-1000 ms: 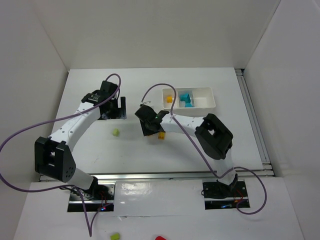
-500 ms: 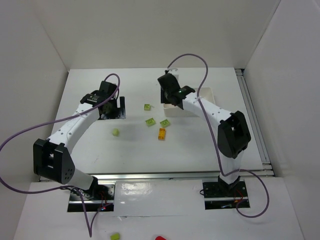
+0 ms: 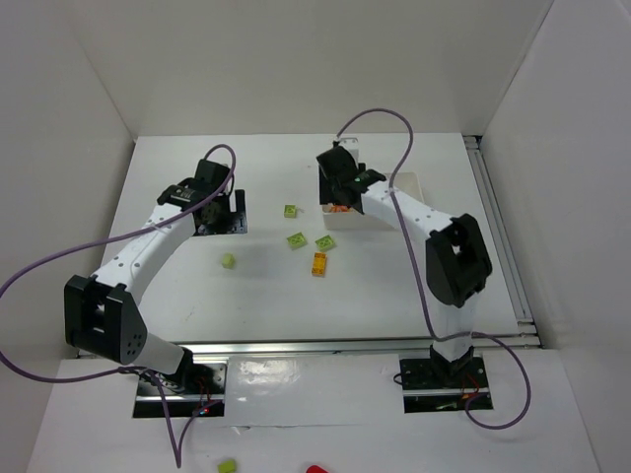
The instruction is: Sort the legos into containers by color
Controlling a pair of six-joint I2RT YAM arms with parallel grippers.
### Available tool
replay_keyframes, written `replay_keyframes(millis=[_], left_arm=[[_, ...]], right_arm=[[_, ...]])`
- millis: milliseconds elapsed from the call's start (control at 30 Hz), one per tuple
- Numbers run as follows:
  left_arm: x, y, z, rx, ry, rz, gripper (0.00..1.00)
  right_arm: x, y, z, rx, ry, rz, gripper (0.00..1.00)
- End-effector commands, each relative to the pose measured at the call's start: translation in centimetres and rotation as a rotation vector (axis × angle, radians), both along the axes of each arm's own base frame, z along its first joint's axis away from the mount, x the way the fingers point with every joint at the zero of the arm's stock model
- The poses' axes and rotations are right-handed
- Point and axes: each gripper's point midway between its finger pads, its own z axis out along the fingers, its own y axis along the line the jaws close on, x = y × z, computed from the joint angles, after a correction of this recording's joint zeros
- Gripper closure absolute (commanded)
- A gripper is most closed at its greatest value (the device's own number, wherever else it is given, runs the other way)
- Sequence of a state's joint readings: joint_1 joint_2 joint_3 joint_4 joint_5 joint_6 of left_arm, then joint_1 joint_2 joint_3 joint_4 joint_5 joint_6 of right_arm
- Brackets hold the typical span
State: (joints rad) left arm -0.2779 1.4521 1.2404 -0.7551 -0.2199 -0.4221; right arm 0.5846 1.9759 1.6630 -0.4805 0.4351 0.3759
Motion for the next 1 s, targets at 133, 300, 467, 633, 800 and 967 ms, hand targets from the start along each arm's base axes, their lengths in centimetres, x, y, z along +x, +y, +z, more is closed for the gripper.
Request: replay_keyframes(millis=[133, 300, 467, 633, 800, 967], left_arm=[[0.6, -0.1, 0.8, 0.007, -0.022, 0.006, 0.0], [1.1, -0.5, 0.5, -0.008, -0.016, -0.003, 0.0], [1.0, -0.7, 0.5, -0.021, -0.014, 0.0, 0.0], [0.8, -0.5, 0.8, -0.016, -0.025, 0.005, 0.0], [0.6, -0.2, 0.8, -0.008, -0.028, 0.009, 0.0], [0.6, -0.2, 0.8, -0.008, -0.028, 0.009, 0.0]], right_arm=[[-12.1, 1.5, 1.3, 0.146, 0.062, 0.134, 0.13], [-17.6, 3.8, -3.3, 0.182, 0.195, 0.213, 0.0], [-17.8, 5.9, -7.0, 0.209, 0.259, 0.241, 0.03], [-16.6, 7.4, -8.6, 0.191, 0.265, 0.24, 0.13], [-16.0, 8.0, -10.2, 0.157, 0.267, 0.228, 0.31], [-16.1, 7.1, -9.7, 0.11, 0.256, 0.203, 0.67]])
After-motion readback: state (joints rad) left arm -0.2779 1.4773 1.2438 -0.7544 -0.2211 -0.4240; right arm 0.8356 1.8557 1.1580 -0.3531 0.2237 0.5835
